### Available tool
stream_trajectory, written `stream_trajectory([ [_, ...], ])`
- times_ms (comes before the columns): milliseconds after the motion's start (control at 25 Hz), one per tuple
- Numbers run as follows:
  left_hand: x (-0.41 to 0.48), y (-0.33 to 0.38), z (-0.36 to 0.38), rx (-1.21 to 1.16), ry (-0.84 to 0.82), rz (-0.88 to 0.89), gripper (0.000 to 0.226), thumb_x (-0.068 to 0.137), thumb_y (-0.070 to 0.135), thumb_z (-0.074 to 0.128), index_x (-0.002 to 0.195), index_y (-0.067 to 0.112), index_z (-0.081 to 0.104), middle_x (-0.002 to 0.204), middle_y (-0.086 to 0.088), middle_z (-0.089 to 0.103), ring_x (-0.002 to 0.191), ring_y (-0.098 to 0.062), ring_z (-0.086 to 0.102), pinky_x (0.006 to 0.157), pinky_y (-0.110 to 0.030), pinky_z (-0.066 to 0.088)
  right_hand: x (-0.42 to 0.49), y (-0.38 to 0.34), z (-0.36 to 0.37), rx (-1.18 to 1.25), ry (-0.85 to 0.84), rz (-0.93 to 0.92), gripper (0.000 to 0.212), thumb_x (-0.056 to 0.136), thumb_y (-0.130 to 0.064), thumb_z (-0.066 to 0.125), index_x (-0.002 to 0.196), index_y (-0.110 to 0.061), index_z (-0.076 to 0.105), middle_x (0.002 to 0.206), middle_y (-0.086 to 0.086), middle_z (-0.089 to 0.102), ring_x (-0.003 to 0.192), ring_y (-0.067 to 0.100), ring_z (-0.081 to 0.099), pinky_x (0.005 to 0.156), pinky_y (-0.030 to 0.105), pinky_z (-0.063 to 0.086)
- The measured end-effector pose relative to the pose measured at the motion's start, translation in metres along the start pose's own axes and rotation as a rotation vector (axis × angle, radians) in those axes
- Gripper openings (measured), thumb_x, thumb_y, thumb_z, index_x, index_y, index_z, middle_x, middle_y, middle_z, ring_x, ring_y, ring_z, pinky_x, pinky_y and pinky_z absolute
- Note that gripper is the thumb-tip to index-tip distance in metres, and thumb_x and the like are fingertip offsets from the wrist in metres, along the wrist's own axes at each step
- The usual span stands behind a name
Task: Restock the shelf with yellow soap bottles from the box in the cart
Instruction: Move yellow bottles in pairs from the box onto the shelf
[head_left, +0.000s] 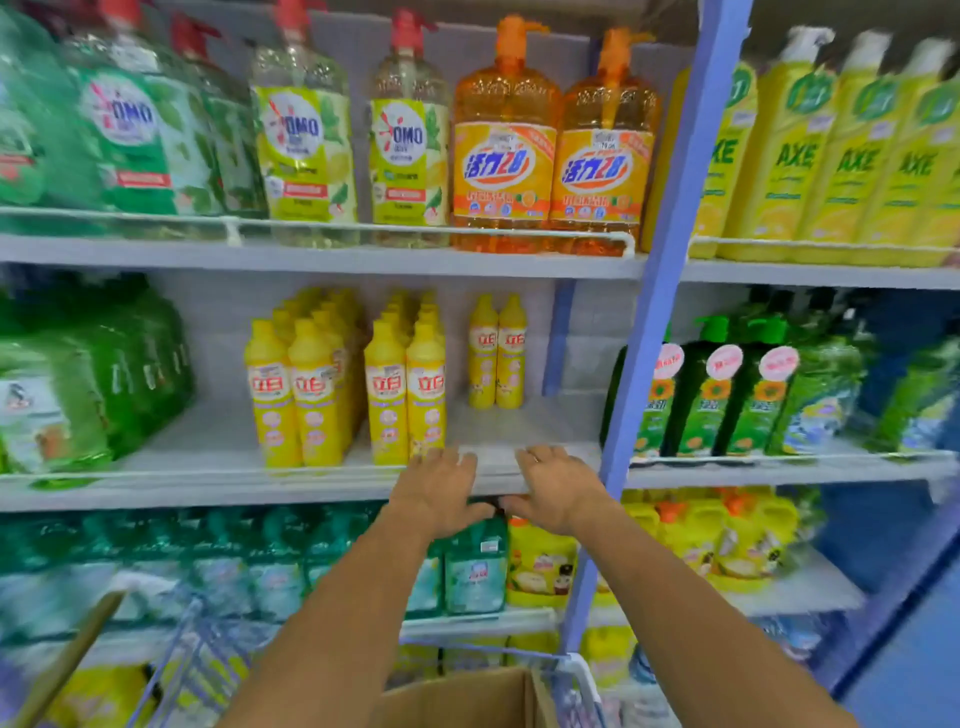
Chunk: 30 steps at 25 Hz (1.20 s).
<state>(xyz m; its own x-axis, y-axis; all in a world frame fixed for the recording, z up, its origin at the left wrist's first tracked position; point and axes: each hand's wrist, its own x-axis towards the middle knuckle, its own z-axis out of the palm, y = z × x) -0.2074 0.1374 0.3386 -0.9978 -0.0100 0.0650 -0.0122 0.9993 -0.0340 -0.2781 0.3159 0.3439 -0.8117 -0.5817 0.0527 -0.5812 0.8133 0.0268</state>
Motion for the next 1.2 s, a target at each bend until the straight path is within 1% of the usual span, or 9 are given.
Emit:
stream_trajectory([
  [120, -0.068, -0.014, 0.028, -0.026, -0.058, -0.039, 0.084, 0.090, 0.070, 0.048, 0.148, 0.012, 0.033, 0.146, -0.015, 0.044, 0.135, -0.035, 0.041, 0.110, -0.047, 0.036, -0.047, -0.043, 0.026, -0.004, -0.033, -0.020, 0.080, 0.092, -0.065, 0.051, 0.150, -0.012, 0.036, 0.151, 0.012, 0.041, 0.139, 0.033, 0.038, 0.110, 0.047, 0.041],
  [280, -0.141, -0.035, 0.070, -0.091, -0.225, -0.123, 0.084, 0.090, 0.071, 0.047, 0.149, 0.013, 0.033, 0.145, -0.015, 0.045, 0.135, -0.035, 0.041, 0.111, -0.050, 0.036, -0.086, -0.100, 0.061, 0.018, -0.123, -0.096, 0.078, 0.095, -0.063, 0.048, 0.152, -0.011, 0.034, 0.151, 0.012, 0.039, 0.139, 0.033, 0.038, 0.108, 0.047, 0.043],
  [400, -0.173, -0.049, 0.095, -0.115, -0.294, -0.181, 0.077, 0.092, 0.068, 0.048, 0.145, 0.013, 0.038, 0.141, -0.016, 0.048, 0.131, -0.035, 0.044, 0.107, -0.050, 0.041, -0.097, -0.130, 0.091, 0.029, -0.200, -0.129, 0.076, 0.095, -0.063, 0.049, 0.149, -0.011, 0.037, 0.150, 0.013, 0.041, 0.137, 0.034, 0.040, 0.105, 0.050, 0.045],
  [560, -0.202, -0.061, 0.157, -0.184, -0.381, -0.245, 0.078, 0.090, 0.069, 0.050, 0.146, 0.016, 0.039, 0.147, -0.013, 0.045, 0.136, -0.035, 0.042, 0.108, -0.053, 0.041, -0.107, -0.155, 0.154, 0.037, -0.337, -0.178, 0.073, 0.096, -0.060, 0.049, 0.149, -0.012, 0.037, 0.151, 0.011, 0.040, 0.137, 0.034, 0.041, 0.103, 0.050, 0.047],
  [680, -0.221, -0.061, 0.219, -0.198, -0.483, -0.323, 0.082, 0.086, 0.072, 0.052, 0.144, 0.015, 0.043, 0.147, -0.012, 0.047, 0.137, -0.034, 0.043, 0.110, -0.052, 0.039, -0.113, -0.155, 0.212, 0.027, -0.461, -0.186, 0.070, 0.096, -0.063, 0.046, 0.140, -0.008, 0.051, 0.150, 0.012, 0.044, 0.135, 0.034, 0.046, 0.102, 0.047, 0.046],
  [800, -0.233, -0.056, 0.273, -0.247, -0.602, -0.360, 0.075, 0.086, 0.068, 0.056, 0.137, 0.013, 0.047, 0.143, -0.015, 0.050, 0.133, -0.035, 0.045, 0.108, -0.047, 0.041, -0.117, -0.142, 0.269, 0.043, -0.571, -0.182, 0.064, 0.097, -0.062, 0.045, 0.128, -0.007, 0.060, 0.139, 0.015, 0.053, 0.127, 0.037, 0.051, 0.097, 0.045, 0.047],
  [920, -0.231, -0.051, 0.318, -0.314, -0.684, -0.398, 0.072, 0.086, 0.069, 0.055, 0.135, 0.016, 0.046, 0.140, -0.014, 0.050, 0.132, -0.035, 0.045, 0.104, -0.046, 0.043, -0.113, -0.126, 0.318, 0.085, -0.628, -0.192, 0.062, 0.094, -0.063, 0.048, 0.128, -0.011, 0.057, 0.134, 0.014, 0.053, 0.127, 0.037, 0.049, 0.096, 0.048, 0.050],
  [1040, -0.223, -0.050, 0.359, -0.359, -0.721, -0.409, 0.079, 0.085, 0.071, 0.052, 0.142, 0.017, 0.043, 0.143, -0.014, 0.049, 0.132, -0.035, 0.045, 0.105, -0.048, 0.045, -0.106, -0.116, 0.361, 0.090, -0.682, -0.175, 0.065, 0.094, -0.066, 0.046, 0.131, -0.013, 0.055, 0.137, 0.011, 0.050, 0.127, 0.035, 0.048, 0.095, 0.048, 0.050],
  [1200, -0.222, -0.062, 0.405, -0.375, -0.782, -0.480, 0.089, 0.090, 0.066, 0.054, 0.156, 0.015, 0.023, 0.150, -0.017, 0.043, 0.137, -0.038, 0.041, 0.106, -0.045, 0.043, -0.102, -0.107, 0.412, 0.111, -0.727, -0.137, 0.068, 0.096, -0.064, 0.044, 0.141, -0.014, 0.046, 0.142, 0.013, 0.048, 0.132, 0.035, 0.045, 0.100, 0.048, 0.048],
])
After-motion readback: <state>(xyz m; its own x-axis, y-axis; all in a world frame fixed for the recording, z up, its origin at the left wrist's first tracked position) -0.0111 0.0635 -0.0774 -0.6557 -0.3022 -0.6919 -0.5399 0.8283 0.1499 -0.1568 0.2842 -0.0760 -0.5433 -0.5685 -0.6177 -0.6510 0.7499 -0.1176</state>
